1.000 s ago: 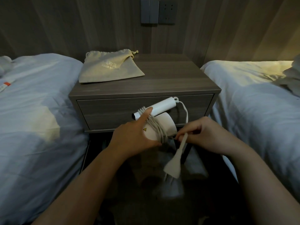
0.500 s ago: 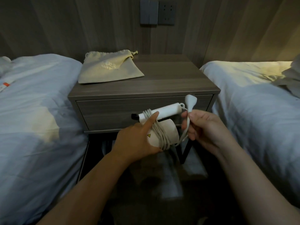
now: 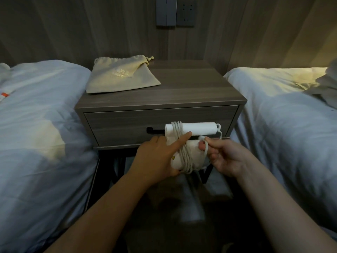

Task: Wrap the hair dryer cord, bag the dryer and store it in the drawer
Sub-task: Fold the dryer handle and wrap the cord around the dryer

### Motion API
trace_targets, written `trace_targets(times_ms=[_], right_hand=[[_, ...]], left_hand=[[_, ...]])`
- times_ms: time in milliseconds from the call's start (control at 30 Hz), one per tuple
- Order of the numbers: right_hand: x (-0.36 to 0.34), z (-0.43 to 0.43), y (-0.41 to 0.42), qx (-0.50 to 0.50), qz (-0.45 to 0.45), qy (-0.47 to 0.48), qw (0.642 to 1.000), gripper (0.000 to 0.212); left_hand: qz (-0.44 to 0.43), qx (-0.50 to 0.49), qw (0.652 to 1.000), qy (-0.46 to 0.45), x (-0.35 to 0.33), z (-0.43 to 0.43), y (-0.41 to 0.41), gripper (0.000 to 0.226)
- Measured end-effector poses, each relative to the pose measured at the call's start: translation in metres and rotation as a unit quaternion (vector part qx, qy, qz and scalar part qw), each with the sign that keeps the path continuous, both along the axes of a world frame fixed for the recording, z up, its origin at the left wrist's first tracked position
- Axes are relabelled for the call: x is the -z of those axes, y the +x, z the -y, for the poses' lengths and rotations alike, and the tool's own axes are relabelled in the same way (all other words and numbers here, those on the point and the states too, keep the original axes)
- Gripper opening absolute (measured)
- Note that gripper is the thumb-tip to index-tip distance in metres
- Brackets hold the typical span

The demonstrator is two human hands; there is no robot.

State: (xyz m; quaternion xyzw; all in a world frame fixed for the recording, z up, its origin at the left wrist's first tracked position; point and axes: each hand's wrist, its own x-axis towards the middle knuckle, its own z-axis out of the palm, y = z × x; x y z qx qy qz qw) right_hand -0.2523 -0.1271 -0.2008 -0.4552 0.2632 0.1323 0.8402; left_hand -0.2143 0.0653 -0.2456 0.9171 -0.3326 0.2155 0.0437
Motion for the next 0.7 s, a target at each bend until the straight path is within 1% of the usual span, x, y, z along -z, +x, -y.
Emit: trace_targets(times_ms=[67, 100, 167, 200, 267, 367, 467, 500, 533, 567, 600, 667, 700], right_hand=[[0.002, 0.003, 0.002, -0.029, 0.005, -0.034, 0.999, 0.009], [0.003, 0.005, 0.002, -0.048, 0.010, -0.075, 0.996, 0.010], [0.006, 0.008, 0.003, -0.086, 0.030, -0.184, 0.979, 0.017], [0.006, 0.010, 0.003, -0.103, 0.050, -0.245, 0.963, 0.022], [0.006, 0.010, 0.004, -0.126, 0.091, -0.371, 0.916, 0.029], [0.010, 0.007, 0.004, -0.099, 0.138, -0.547, 0.820, 0.033], [0.017, 0.001, 0.004, -0.063, 0.204, -0.664, 0.717, 0.024], [0.018, -0.001, 0.003, -0.067, 0.220, -0.688, 0.688, 0.019], [0.019, -0.002, 0.004, -0.075, 0.239, -0.699, 0.670, 0.015], [0.019, -0.002, 0.005, -0.085, 0.260, -0.699, 0.660, 0.013], [0.017, -0.001, 0.005, -0.100, 0.280, -0.686, 0.664, 0.013], [0.010, 0.004, 0.005, -0.163, 0.300, -0.634, 0.694, 0.022], [0.006, 0.009, 0.004, -0.213, 0.298, -0.602, 0.710, 0.033]], left_hand=[[0.011, 0.014, 1.000, 0.017, 0.000, -0.001, 0.001, 0.097], [0.014, 0.021, 0.999, 0.025, 0.001, -0.001, 0.001, 0.095], [0.011, 0.030, 0.999, 0.032, 0.001, 0.000, -0.001, 0.093], [0.006, 0.033, 0.999, 0.033, 0.002, 0.001, -0.002, 0.092], [-0.009, 0.039, 0.999, 0.029, 0.003, 0.002, -0.004, 0.093], [-0.067, 0.039, 0.997, 0.013, 0.005, 0.003, -0.008, 0.100], [-0.145, 0.034, 0.989, -0.012, 0.002, 0.005, -0.012, 0.105], [-0.165, 0.031, 0.986, -0.020, 0.002, 0.004, -0.013, 0.105], [-0.178, 0.025, 0.983, -0.029, 0.001, 0.004, -0.012, 0.106], [-0.190, 0.016, 0.981, -0.039, 0.001, 0.003, -0.011, 0.107], [-0.205, 0.008, 0.977, -0.051, 0.000, 0.002, -0.010, 0.108], [-0.234, -0.003, 0.969, -0.079, -0.002, -0.001, -0.007, 0.109], [-0.248, -0.005, 0.964, -0.092, -0.003, -0.003, -0.005, 0.109]])
